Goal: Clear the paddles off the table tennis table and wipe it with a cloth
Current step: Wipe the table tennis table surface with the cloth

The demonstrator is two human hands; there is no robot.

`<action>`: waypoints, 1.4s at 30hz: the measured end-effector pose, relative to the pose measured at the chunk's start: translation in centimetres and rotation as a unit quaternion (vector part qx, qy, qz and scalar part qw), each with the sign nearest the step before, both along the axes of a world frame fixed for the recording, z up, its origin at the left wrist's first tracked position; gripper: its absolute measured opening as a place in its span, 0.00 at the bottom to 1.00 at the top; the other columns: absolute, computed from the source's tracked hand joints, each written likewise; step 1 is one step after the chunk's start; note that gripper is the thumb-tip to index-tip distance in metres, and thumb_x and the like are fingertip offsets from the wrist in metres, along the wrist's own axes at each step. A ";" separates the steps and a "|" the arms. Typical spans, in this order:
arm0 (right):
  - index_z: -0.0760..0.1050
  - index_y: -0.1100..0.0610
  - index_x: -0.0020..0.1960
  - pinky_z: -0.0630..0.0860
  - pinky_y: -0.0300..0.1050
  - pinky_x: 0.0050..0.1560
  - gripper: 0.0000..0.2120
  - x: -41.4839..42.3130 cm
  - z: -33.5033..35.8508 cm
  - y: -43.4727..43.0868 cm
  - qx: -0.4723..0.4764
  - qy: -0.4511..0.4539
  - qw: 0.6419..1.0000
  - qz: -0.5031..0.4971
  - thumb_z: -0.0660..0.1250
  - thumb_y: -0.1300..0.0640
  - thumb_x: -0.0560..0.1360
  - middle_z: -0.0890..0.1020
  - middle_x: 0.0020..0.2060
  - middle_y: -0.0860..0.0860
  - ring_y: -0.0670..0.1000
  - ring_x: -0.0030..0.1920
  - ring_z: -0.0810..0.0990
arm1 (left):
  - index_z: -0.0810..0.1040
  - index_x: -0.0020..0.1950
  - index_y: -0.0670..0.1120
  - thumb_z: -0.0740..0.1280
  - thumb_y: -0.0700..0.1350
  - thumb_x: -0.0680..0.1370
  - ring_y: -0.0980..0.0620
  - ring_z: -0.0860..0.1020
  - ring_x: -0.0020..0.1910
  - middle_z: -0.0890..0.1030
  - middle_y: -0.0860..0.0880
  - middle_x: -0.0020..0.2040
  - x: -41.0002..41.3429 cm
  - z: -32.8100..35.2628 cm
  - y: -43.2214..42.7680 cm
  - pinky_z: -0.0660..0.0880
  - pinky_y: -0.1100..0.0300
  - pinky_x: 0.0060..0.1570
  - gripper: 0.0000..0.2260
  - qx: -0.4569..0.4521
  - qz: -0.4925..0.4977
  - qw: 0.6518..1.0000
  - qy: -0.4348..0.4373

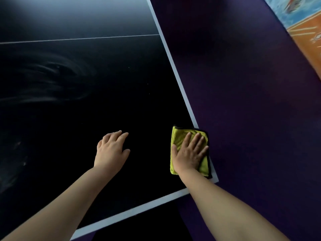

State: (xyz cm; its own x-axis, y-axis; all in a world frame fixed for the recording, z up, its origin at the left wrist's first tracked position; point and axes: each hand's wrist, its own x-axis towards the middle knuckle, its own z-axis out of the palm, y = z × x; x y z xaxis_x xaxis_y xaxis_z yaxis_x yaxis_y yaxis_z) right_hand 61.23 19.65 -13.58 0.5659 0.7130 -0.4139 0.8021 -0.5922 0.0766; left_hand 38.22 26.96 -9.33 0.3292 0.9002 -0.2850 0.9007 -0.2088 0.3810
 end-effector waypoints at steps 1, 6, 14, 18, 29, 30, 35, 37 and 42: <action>0.35 0.58 0.78 0.35 0.67 0.72 0.40 0.3 -0.1 1.8 0.005 0.004 1.000 -0.003 0.46 0.34 0.79 0.38 0.77 0.63 0.64 0.77 0.36 | 0.59 0.75 0.52 0.64 0.52 0.77 0.48 0.53 0.74 0.60 0.51 0.75 0.8 -0.1 1.2 0.50 0.52 0.71 0.28 -0.006 0.003 1.000 -0.002; 0.36 0.59 0.79 0.37 0.69 0.73 0.40 1.3 -0.7 11.3 0.029 0.013 0.999 -0.017 0.47 0.35 0.79 0.39 0.77 0.64 0.64 0.77 0.36 | 0.52 0.77 0.54 0.66 0.57 0.75 0.50 0.45 0.75 0.49 0.50 0.78 3.8 -0.6 7.9 0.44 0.52 0.73 0.36 -0.019 0.011 0.999 0.026; 0.39 0.60 0.79 0.37 0.68 0.73 0.40 2.9 -1.7 27.6 0.064 0.006 0.997 0.034 0.48 0.36 0.79 0.41 0.78 0.64 0.64 0.77 0.38 | 0.38 0.77 0.53 0.70 0.63 0.68 0.50 0.30 0.73 0.34 0.48 0.76 5.8 -2.4 18.9 0.31 0.51 0.71 0.51 -0.054 0.020 0.995 0.078; 0.39 0.60 0.79 0.36 0.67 0.73 0.40 3.4 -2.1 35.3 0.078 0.004 0.996 0.044 0.48 0.36 0.79 0.41 0.78 0.64 0.65 0.77 0.38 | 0.32 0.75 0.54 0.71 0.65 0.63 0.50 0.25 0.71 0.29 0.47 0.74 6.1 -3.5 22.6 0.29 0.49 0.70 0.57 -0.075 -0.049 0.990 0.108; 0.42 0.59 0.80 0.38 0.67 0.74 0.39 4.5 -2.9 52.5 0.121 -0.001 0.987 0.105 0.48 0.36 0.79 0.43 0.78 0.63 0.64 0.77 0.39 | 0.19 0.66 0.55 0.64 0.69 0.64 0.52 0.16 0.62 0.16 0.50 0.64 5.5 -4.4 24.7 0.23 0.46 0.65 0.56 -0.177 -0.102 0.968 0.142; 0.42 0.58 0.80 0.37 0.66 0.74 0.39 4.6 -2.9 53.6 0.122 0.000 0.985 0.118 0.48 0.36 0.79 0.43 0.78 0.63 0.63 0.78 0.39 | 0.18 0.65 0.55 0.64 0.69 0.64 0.52 0.16 0.62 0.15 0.50 0.64 5.5 -4.3 24.8 0.22 0.46 0.65 0.56 -0.181 -0.103 0.967 0.144; 0.40 0.51 0.80 0.36 0.64 0.74 0.35 5.2 -2.8 56.8 0.113 0.006 0.968 0.225 0.44 0.36 0.80 0.41 0.79 0.59 0.61 0.78 0.39 | 0.18 0.65 0.56 0.64 0.70 0.64 0.52 0.16 0.62 0.15 0.51 0.63 5.5 -4.4 25.0 0.23 0.46 0.65 0.56 -0.177 -0.101 0.969 0.143; 0.39 0.49 0.80 0.35 0.63 0.74 0.34 5.5 -2.7 56.4 0.102 0.008 0.959 0.266 0.43 0.36 0.80 0.40 0.79 0.58 0.61 0.78 0.38 | 0.18 0.66 0.56 0.65 0.70 0.64 0.52 0.16 0.62 0.15 0.51 0.63 5.4 -4.4 25.0 0.23 0.46 0.65 0.57 -0.175 -0.102 0.968 0.148; 0.36 0.45 0.79 0.34 0.63 0.74 0.33 5.4 -2.6 52.5 0.087 0.007 0.922 0.378 0.41 0.34 0.79 0.38 0.78 0.54 0.59 0.78 0.36 | 0.22 0.69 0.56 0.67 0.70 0.63 0.53 0.16 0.63 0.18 0.51 0.66 5.5 -4.3 24.5 0.23 0.47 0.66 0.58 -0.157 -0.094 0.973 0.138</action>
